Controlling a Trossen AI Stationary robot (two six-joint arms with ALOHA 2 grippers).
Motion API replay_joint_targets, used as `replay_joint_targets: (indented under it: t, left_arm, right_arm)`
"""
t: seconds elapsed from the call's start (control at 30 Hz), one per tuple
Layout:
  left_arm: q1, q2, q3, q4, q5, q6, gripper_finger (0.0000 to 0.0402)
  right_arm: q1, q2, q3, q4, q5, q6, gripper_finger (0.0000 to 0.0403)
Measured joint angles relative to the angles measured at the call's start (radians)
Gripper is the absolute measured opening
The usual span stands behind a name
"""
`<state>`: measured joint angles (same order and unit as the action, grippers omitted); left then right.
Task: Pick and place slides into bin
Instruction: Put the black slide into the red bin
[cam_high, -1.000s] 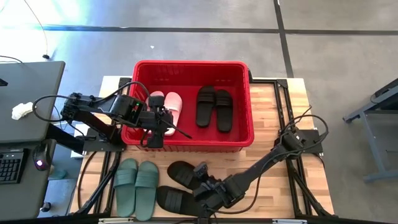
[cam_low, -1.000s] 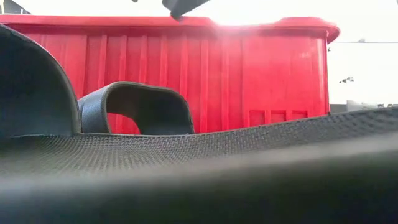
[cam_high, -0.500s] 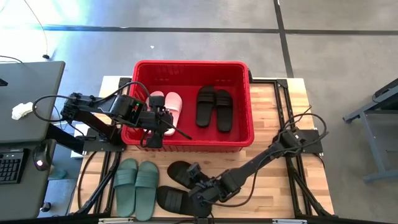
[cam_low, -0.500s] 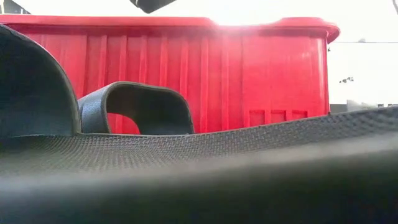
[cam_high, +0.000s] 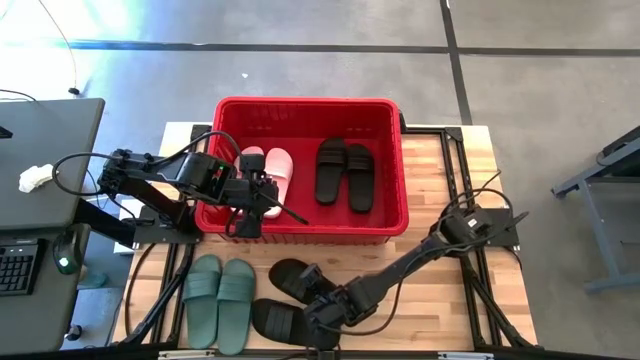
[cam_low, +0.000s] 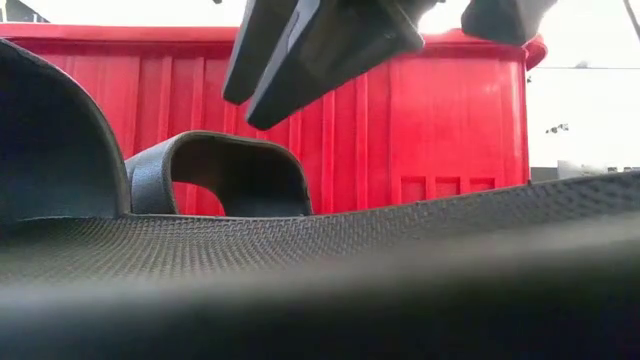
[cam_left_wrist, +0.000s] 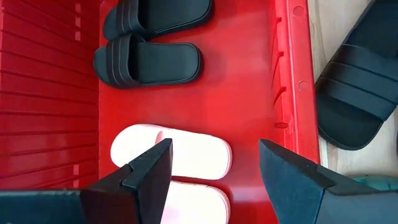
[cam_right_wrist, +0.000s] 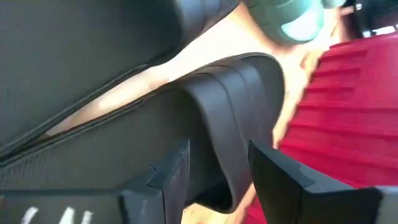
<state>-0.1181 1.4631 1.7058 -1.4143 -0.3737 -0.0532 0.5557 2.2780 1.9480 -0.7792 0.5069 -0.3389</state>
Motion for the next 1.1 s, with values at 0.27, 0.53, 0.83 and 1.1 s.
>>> replay_joint_targets:
  t: [0.27,0.53,0.83,1.1]
  left_arm:
    - [0.0,0.0,0.0,0.0,-0.003,0.0,0.0221]
    - [0.0,0.0,0.0,0.0,-0.003,0.0,0.0221]
    - [0.0,0.0,0.0,-0.001,-0.002,0.0,0.0221]
    - [0.0,0.0,0.0,0.0,-0.003,0.024,0.0221]
  right_arm:
    - [-0.038,0.002,0.0,0.026,-0.011,-0.012,0.0153]
    - [-0.06,0.002,0.0,0.018,-0.053,-0.037,0.0153]
    - [-0.051,0.002,0.0,0.008,0.041,-0.036,0.0153]
    - [-0.026,0.002,0.0,-0.03,0.028,0.001,0.0153]
